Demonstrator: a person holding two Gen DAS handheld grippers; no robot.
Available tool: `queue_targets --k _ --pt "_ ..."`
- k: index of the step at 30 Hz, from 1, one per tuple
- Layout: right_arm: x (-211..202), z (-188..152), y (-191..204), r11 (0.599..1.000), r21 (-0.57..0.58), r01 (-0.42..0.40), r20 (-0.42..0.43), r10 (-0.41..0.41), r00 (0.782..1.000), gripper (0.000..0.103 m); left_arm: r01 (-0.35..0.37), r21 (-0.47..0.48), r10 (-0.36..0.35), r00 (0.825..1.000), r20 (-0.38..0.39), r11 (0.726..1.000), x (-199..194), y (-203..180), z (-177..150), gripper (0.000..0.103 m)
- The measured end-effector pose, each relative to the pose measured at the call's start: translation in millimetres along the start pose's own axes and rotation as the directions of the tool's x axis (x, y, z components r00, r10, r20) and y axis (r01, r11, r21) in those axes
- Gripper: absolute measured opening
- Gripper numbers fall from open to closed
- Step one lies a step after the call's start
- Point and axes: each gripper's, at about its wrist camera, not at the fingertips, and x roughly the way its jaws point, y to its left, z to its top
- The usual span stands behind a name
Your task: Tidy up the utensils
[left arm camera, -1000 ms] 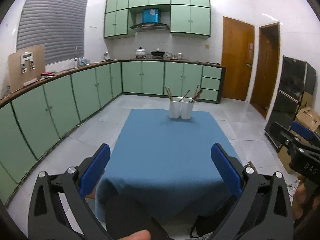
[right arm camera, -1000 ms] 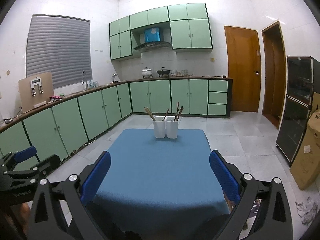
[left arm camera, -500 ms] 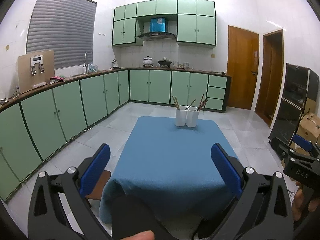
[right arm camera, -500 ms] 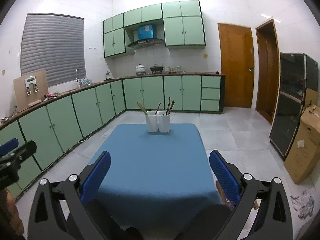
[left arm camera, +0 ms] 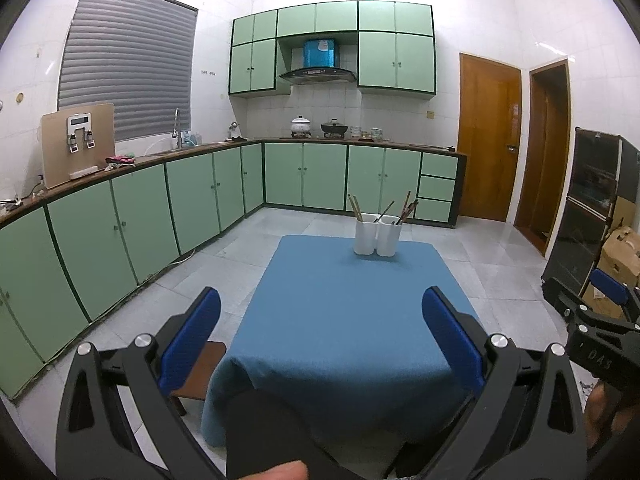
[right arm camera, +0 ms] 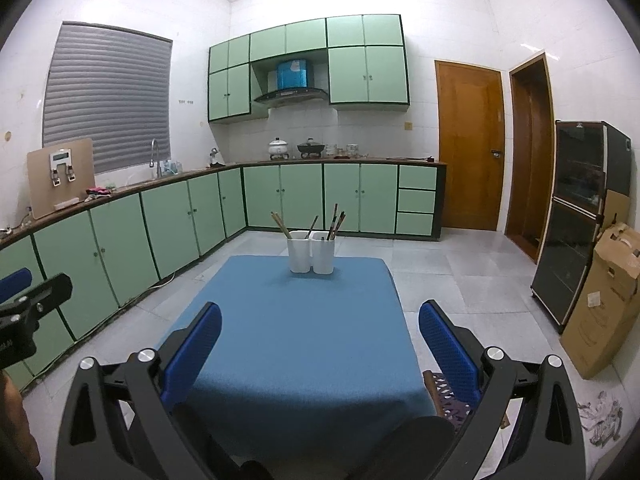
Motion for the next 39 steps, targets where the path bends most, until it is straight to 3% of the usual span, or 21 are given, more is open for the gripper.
queue_targets --k 39 --pt "-5.5 2.9 -3.3 1.000 0.005 -0.011 0.019 0.011 1.000 0.097 -0.035 -0.038 0.035 0.999 -0.001 0.999 -2.1 10.7 4.4 0.098"
